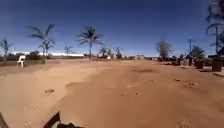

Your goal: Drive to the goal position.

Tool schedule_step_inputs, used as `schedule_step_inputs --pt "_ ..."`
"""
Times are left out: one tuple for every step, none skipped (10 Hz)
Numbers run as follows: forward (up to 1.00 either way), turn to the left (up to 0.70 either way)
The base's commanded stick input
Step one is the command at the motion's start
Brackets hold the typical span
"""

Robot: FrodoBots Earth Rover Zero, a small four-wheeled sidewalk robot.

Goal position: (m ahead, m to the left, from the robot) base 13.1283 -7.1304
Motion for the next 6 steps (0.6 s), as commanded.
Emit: schedule_step_inputs --pt "0.7 0.0" --pt "0.7 0.0" --pt "0.7 0.0" --pt "0.7 0.0" --pt "0.7 0.0" --pt "0.7 0.0"
